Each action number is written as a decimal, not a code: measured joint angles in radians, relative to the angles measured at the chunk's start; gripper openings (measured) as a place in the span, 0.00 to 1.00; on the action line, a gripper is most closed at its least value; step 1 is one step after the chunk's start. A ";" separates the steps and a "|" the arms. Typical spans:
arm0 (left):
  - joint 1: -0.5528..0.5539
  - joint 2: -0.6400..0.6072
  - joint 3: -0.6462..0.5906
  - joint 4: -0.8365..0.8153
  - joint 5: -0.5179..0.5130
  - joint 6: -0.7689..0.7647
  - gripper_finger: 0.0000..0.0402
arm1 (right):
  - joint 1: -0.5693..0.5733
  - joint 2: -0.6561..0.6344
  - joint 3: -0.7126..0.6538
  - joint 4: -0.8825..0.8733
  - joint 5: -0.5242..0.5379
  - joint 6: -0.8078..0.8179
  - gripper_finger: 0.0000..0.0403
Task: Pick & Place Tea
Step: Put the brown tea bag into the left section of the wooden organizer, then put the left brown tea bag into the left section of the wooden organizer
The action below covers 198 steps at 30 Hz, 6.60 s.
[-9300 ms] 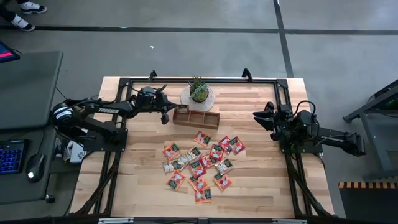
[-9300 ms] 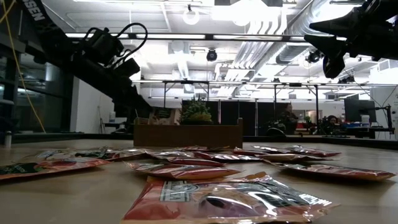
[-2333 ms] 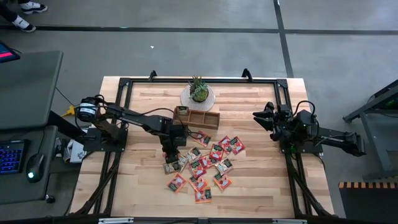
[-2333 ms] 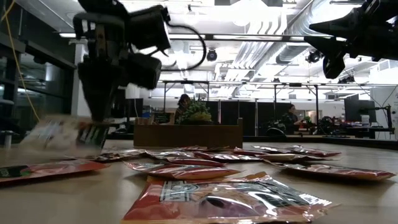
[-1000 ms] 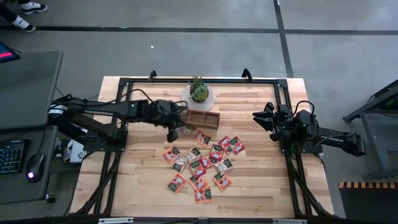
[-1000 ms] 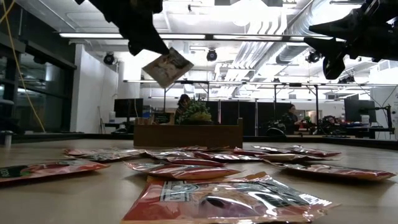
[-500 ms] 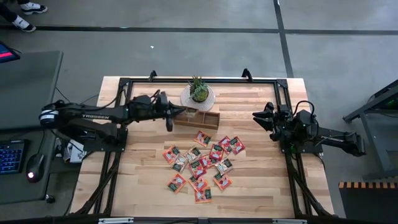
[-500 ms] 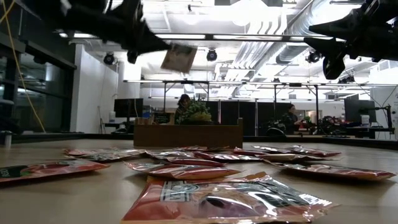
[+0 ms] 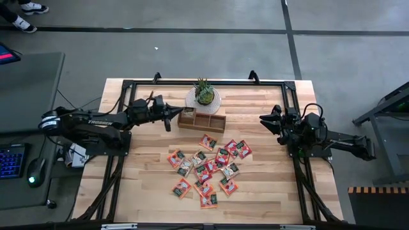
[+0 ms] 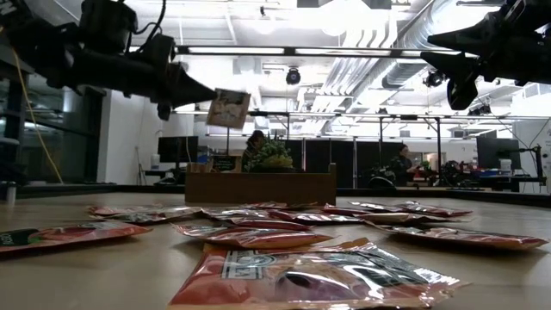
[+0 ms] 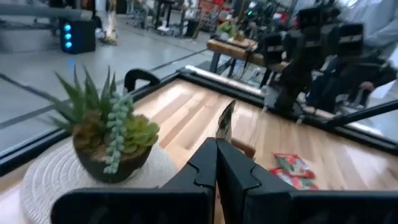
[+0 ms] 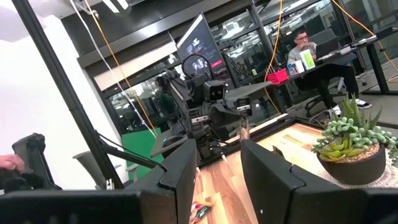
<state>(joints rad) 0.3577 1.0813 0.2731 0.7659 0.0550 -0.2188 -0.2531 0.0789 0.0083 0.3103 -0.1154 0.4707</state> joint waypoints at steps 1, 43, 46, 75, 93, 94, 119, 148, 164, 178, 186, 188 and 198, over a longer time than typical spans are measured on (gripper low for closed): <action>0.009 0.000 -0.004 0.015 0.018 -0.003 0.00 | 0.000 0.000 0.000 0.000 0.000 0.000 0.31; 0.166 0.369 -0.060 0.339 0.126 -0.026 0.00 | 0.000 0.000 0.000 0.000 0.000 0.000 0.31; 0.166 0.397 -0.060 0.341 0.124 -0.024 0.00 | 0.000 0.000 0.000 0.000 0.000 0.000 0.31; 0.167 0.429 -0.060 0.331 0.122 -0.022 0.06 | 0.000 0.000 0.000 0.000 0.000 0.000 0.31; 0.166 0.419 -0.058 0.426 0.143 -0.056 0.33 | 0.000 0.000 0.000 0.000 0.000 0.000 0.31; 0.166 0.411 -0.058 0.430 0.158 -0.074 0.33 | 0.000 0.000 0.000 0.000 0.000 0.000 0.31; -0.073 -0.084 0.247 -0.656 0.198 -0.040 0.33 | 0.000 0.000 0.000 0.000 0.000 0.000 0.31; -0.552 -0.162 0.467 -0.944 -0.196 -0.326 0.02 | 0.000 0.000 0.000 -0.001 0.000 0.000 0.31; -0.562 -0.121 0.467 -0.883 -0.260 -0.416 0.02 | 0.000 0.000 0.000 -0.001 0.000 0.000 0.31; -0.561 0.039 0.467 -0.684 -0.218 -0.417 0.02 | 0.000 0.000 0.000 0.000 0.000 0.077 0.31; -0.561 0.095 0.467 -0.636 -0.203 -0.426 0.02 | 0.000 0.000 0.000 -0.010 -0.011 0.063 0.31; -0.561 0.102 0.466 -0.646 -0.203 -0.437 0.02 | 0.000 0.000 0.000 -0.026 -0.015 0.062 0.31; -0.561 0.152 0.467 -0.614 -0.191 -0.480 0.02 | 0.001 0.017 0.072 -0.187 -0.068 0.020 0.31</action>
<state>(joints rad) -0.2031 1.2334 0.7399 0.1517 -0.1356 -0.6985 -0.2523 0.0957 0.0799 0.1230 -0.1830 0.4908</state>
